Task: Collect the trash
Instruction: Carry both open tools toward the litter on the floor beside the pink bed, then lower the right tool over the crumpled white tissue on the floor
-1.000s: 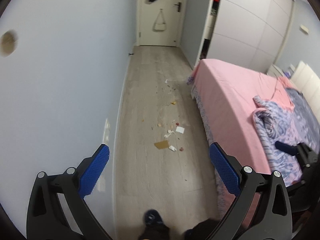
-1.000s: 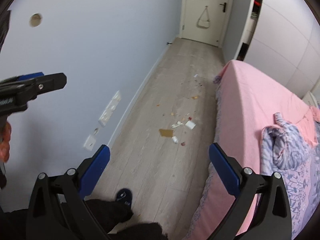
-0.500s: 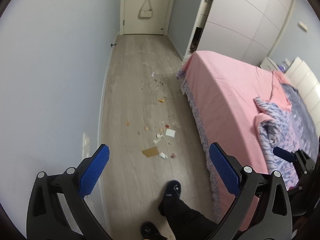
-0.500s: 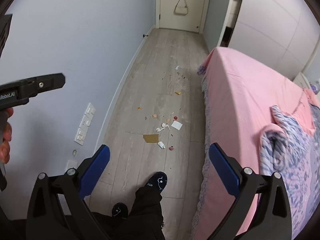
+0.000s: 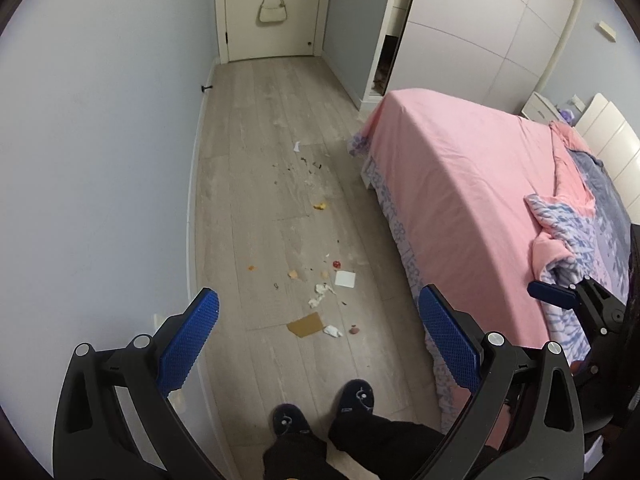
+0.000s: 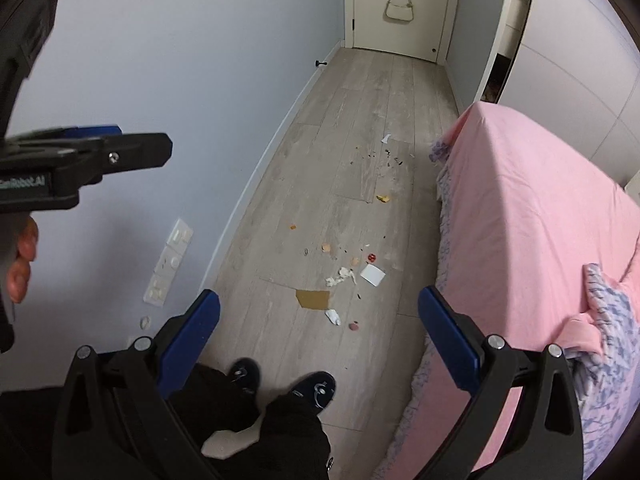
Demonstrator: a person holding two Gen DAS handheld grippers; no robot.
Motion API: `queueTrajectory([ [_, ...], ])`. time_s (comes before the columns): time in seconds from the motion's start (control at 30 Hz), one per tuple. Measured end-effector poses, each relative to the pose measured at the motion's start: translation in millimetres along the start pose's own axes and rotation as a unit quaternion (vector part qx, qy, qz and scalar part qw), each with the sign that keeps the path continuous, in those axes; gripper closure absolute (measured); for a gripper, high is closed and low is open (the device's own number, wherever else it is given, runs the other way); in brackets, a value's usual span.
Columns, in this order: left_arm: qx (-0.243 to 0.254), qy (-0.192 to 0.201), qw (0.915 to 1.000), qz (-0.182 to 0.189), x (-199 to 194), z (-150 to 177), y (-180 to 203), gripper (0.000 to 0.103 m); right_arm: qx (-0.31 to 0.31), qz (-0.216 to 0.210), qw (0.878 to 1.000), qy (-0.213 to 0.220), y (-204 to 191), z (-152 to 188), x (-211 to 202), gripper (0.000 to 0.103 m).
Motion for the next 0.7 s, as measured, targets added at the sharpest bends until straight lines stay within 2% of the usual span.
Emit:
queueTrajectory([
  [0.13,0.017,-0.016,0.9997,-0.001,46.8,-13.3,-23.7,0.006,-0.006,0.012,1.000,-0.010,0.3,-9.5,37.5,0.006],
  [0.33,0.046,-0.037,0.9982,0.010,125.0,-12.9,-40.9,0.006,0.004,0.011,1.000,-0.013,-3.4,-11.4,106.3,0.006],
  [0.5,0.053,-0.044,0.9975,0.018,195.5,-3.8,-43.8,0.006,0.000,0.011,1.000,-0.012,-1.0,-5.7,166.6,0.006],
  [0.63,0.048,-0.044,0.9976,0.025,260.1,8.7,-45.5,0.006,-0.005,-0.005,1.000,-0.018,9.7,11.6,238.7,0.006],
  [0.7,0.050,-0.044,0.9976,0.017,302.4,20.9,-46.7,0.006,-0.016,-0.006,1.000,-0.022,13.3,20.9,270.9,0.006],
])
Point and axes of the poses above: each gripper's, at about its wrist camera, not at the fingertips, and x roughly the way its jaws point, y to its right, z to its underside, the point moved 2 cm from there along x, roughly the way its jaws point, and after that the axes turned 6 degrees about -y, right-handed, at the moved point
